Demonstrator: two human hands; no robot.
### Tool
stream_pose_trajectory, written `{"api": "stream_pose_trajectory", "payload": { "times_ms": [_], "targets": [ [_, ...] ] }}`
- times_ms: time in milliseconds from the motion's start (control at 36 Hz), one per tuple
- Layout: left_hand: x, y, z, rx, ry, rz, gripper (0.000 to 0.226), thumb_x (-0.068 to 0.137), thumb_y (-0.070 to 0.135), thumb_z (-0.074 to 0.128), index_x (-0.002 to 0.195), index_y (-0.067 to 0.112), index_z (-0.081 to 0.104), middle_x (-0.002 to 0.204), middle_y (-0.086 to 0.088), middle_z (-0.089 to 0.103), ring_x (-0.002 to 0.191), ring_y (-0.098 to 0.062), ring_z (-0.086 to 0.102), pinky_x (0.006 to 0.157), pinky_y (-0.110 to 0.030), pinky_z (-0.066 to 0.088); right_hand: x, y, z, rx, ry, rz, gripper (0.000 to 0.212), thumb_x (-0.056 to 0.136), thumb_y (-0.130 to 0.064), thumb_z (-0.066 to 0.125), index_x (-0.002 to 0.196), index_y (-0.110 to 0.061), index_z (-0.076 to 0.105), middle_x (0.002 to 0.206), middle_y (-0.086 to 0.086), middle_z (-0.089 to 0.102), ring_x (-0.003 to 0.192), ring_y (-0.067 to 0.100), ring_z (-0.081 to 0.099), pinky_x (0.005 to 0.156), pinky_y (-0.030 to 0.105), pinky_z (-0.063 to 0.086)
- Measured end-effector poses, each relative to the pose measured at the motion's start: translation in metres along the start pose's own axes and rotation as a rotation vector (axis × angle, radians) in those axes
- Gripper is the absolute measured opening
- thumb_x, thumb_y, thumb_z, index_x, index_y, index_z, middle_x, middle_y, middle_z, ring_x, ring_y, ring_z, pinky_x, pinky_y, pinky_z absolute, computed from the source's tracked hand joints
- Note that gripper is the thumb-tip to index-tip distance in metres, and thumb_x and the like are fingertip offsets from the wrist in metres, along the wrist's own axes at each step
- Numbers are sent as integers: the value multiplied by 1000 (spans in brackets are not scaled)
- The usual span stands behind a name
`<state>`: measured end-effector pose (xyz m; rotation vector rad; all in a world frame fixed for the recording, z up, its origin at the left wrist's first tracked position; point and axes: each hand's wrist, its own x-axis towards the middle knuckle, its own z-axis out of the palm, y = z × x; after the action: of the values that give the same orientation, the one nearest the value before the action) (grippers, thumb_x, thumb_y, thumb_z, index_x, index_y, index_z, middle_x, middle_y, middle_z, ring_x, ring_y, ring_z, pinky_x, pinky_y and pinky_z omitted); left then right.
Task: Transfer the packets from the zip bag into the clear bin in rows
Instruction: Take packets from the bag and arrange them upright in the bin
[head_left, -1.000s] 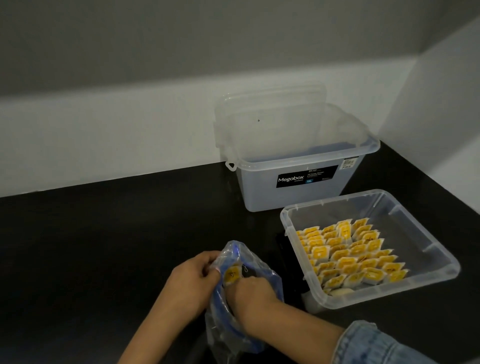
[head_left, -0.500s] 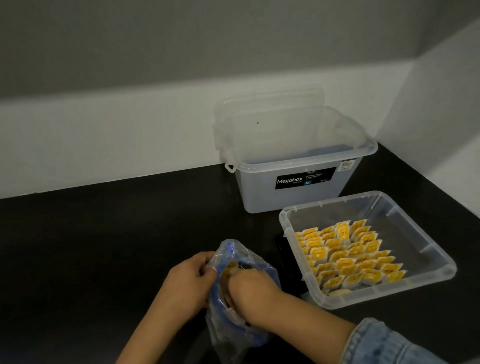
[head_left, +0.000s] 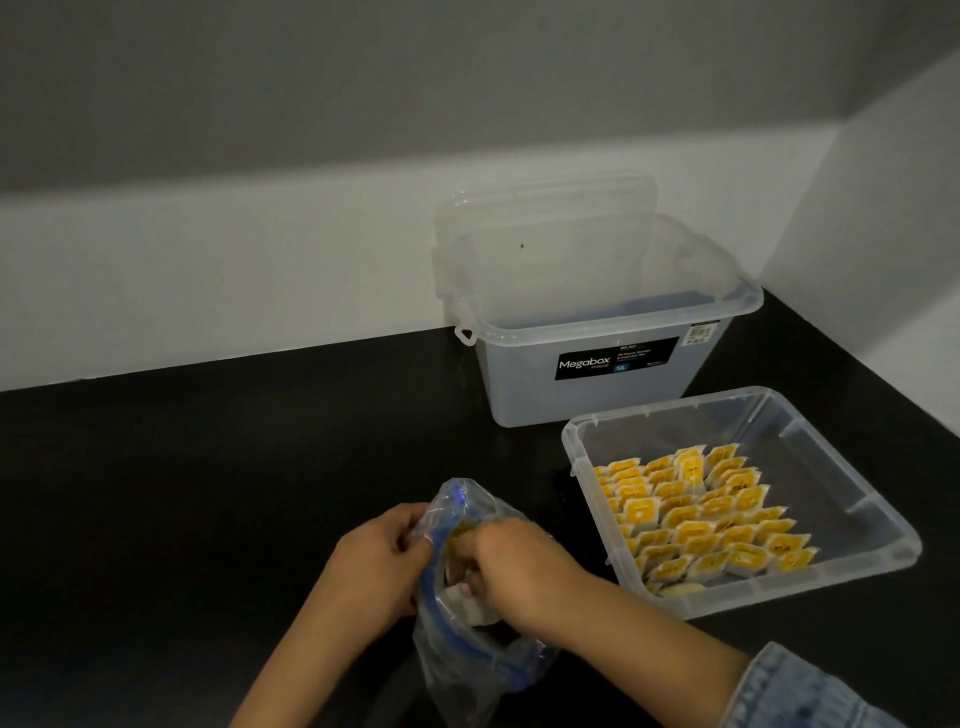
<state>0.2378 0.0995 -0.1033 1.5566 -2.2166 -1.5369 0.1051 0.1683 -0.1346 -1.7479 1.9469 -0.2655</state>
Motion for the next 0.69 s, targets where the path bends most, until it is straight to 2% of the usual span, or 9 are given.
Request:
{"api": "stream_pose_trajectory", "payload": {
  "times_ms": [111,167,250,389,528,611,694],
  "targets": [
    [1,-3,1,10,23,11,31,95,23,49,123,34,48,101,6,61,83,-9,66,72,-28,57,-6,2,-18,214,29,55,10,90,-23,61,99,-24,66,103,-4,63,96,12,59,89,29,49],
    [2,-3,0,14,16,8,30,95,23,49,123,35,48,101,6,61,84,-9,66,73,-29,57,-8,4,-27,295,67,69,8,86,-23,66,91,-28,64,91,-12,60,89,6,58,85,24,49],
    [3,-3,-1,12,-2,6,30,95,24,49,123,34,48,101,5,61,84,-10,66,72,-28,57,-9,8,-35,393,124,103,22,79,-20,75,74,-33,57,75,-14,56,74,-2,56,73,17,47],
    [3,-2,0,56,-1,9,31,95,25,48,125,35,46,98,7,60,81,-9,65,67,-24,54,-11,11,-41,492,116,141,18,80,-20,74,76,-30,59,72,-11,60,68,1,58,67,19,50],
    [3,0,0,137,-1,-4,35,94,30,50,129,35,43,99,9,58,83,-7,63,71,-25,55,-16,9,-50,688,171,151,8,83,-20,71,81,-23,63,68,-7,64,46,-3,54,50,13,43],
    [2,0,0,202,47,30,39,93,37,51,131,35,43,107,11,53,88,-5,57,78,-26,52,-18,9,-57,862,211,150,5,84,-17,70,84,-16,65,58,-7,63,42,1,52,45,15,42],
    [-2,4,-1,260,113,81,43,92,43,50,134,33,42,124,7,46,95,-3,49,77,-18,43,-21,8,-62,1024,258,144,4,84,-14,69,86,-12,65,57,-5,64,45,5,55,44,17,44]
  ]
}}
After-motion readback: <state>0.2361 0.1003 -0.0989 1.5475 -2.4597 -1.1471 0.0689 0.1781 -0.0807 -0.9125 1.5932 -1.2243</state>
